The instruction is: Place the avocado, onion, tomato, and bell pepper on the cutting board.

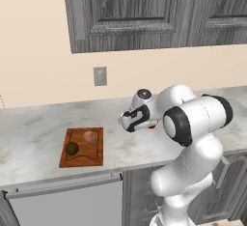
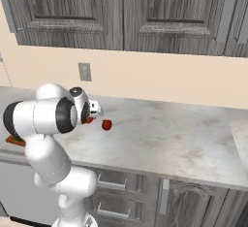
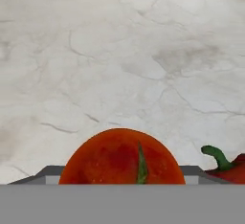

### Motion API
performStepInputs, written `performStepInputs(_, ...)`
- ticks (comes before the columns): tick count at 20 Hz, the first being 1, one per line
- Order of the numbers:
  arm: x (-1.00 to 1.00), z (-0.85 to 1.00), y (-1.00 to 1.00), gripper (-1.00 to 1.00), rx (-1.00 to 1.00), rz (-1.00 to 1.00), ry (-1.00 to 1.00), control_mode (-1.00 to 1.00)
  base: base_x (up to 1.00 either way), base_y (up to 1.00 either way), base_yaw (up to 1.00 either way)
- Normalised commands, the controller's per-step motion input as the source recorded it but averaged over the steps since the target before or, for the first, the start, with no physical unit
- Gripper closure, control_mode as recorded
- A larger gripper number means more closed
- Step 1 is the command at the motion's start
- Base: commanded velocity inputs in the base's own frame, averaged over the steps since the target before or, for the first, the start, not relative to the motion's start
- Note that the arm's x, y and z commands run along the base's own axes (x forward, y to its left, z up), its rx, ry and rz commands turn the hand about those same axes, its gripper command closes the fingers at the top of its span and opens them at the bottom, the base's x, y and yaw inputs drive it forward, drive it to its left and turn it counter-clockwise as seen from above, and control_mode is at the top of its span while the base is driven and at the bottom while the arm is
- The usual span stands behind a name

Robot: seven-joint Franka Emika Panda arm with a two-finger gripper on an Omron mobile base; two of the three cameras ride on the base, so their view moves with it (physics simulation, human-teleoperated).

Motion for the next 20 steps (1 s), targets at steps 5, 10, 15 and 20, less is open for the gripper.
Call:
performStepInputs(5, -0.38, 0.85, 0.0, 1.0, 0.0, -0.09, 0.0, -1.0, 0.0, 0.0, 0.0)
performStepInputs(10, -0.72, 0.67, 0.12, 1.0, 0.0, -0.11, 0.0, -1.0, 0.0, 0.0, 0.0)
performStepInputs(15, -0.76, 0.43, 0.29, 1.0, 0.07, -0.06, 0.01, -1.0, 0.0, 0.0, 0.0)
performStepInputs(20, -0.73, 0.31, 0.48, 1.0, 0.06, -0.01, 0.01, -1.0, 0.0, 0.0, 0.0)
